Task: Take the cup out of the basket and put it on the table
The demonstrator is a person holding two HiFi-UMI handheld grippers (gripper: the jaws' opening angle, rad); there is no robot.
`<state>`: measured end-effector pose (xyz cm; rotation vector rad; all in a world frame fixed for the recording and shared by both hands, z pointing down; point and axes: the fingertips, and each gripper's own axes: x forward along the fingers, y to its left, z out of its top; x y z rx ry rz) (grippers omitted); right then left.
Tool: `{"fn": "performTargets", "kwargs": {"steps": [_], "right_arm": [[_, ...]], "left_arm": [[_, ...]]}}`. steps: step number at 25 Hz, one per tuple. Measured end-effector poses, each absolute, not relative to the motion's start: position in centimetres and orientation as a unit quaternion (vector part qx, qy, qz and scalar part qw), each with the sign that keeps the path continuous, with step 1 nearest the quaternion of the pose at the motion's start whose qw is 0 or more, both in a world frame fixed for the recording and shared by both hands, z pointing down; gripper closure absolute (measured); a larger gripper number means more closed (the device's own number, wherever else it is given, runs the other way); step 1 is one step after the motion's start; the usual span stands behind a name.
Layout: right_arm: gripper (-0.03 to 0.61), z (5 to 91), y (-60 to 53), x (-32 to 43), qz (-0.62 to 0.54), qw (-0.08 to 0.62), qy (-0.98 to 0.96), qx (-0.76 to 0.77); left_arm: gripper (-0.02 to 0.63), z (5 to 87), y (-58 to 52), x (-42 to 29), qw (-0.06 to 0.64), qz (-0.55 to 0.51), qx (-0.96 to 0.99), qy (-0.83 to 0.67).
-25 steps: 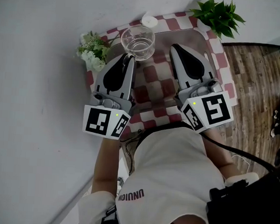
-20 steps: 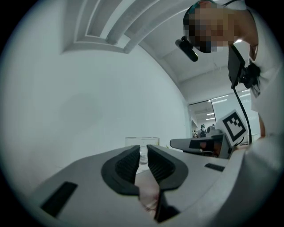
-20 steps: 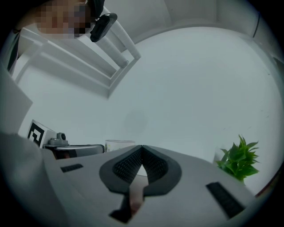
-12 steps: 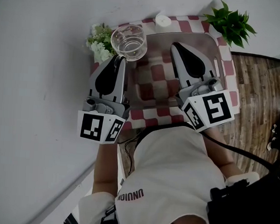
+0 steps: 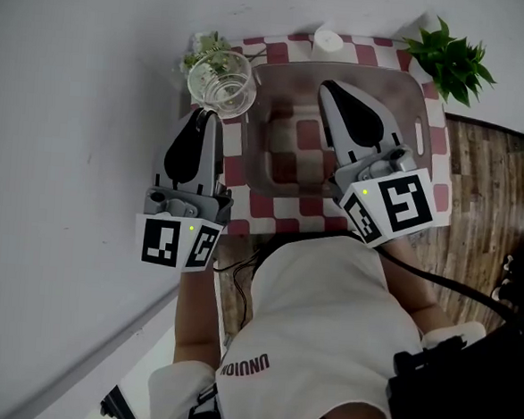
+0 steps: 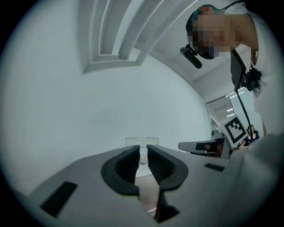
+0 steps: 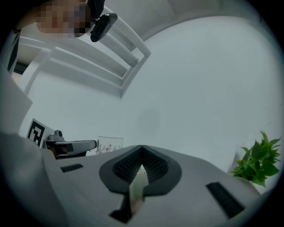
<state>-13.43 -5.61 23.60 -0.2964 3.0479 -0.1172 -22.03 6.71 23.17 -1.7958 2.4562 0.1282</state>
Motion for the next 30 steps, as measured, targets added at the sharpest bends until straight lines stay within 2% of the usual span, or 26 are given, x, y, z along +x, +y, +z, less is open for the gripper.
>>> {"fn": "performTargets", "kwargs": {"steps": [11,30], "right_arm": [[0.561,24.3,-3.5,-15.2,-0.038,0.026,0.997,-0.068],[0.561,25.7,-0.7,-17.7,-0.020,-0.006,0.999,-0.044]], "left_arm": [[0.555,24.5,9.9,-23.8,0.050,0.055,-0.552,0.831],[0.555,31.1,12.6,-26.7,0.001,0.078,-0.534,0.842]]}}
